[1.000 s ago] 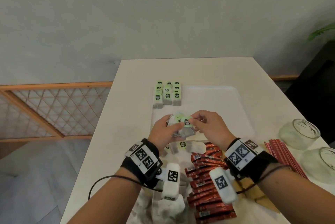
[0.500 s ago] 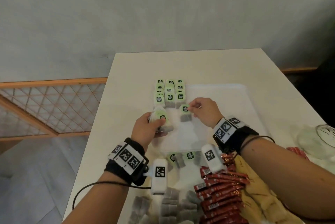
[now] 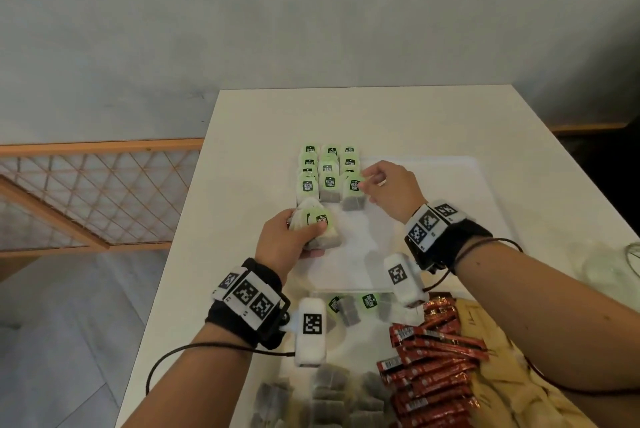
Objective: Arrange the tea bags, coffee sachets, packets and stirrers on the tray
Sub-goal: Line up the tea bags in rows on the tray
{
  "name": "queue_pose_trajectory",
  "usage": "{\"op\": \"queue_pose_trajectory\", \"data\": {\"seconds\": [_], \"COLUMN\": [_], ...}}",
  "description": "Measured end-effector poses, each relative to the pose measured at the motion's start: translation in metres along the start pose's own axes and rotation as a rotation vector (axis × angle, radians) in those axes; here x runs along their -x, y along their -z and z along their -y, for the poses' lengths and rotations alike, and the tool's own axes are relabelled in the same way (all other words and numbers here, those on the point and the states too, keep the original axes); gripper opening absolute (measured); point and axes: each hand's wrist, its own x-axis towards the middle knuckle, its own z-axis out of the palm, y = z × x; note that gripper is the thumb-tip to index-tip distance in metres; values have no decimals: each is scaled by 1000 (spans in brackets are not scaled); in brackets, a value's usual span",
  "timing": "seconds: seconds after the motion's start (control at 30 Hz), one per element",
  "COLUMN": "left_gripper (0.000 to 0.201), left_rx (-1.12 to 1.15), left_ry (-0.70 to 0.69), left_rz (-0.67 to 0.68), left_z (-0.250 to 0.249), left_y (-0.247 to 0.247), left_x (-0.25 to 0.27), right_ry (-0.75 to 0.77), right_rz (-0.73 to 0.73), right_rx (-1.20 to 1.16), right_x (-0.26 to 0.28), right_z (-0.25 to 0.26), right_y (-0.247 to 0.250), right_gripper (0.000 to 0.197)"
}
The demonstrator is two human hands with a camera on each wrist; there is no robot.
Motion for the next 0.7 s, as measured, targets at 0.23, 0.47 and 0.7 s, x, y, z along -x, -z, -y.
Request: {"op": "queue_pose_trajectory", "data": {"seconds": [0.23, 0.47, 0.7], "left_gripper": [31, 18, 15], "left_rx": [18, 16, 93], "left_ry": [-18, 0, 40], "left_rz": [55, 100, 39], "left_z": [-6, -7, -4], "left_y": [-16, -25, -16], "left_x": [17, 29, 28], "right_ry": [188, 143, 81], "right_rz": [47, 253, 254], "right_rx": [63, -170, -244], "right_x": [52, 71, 67], "right_z": [13, 16, 10], "right_y": [4, 0, 0], "right_gripper": [16, 17, 14]}}
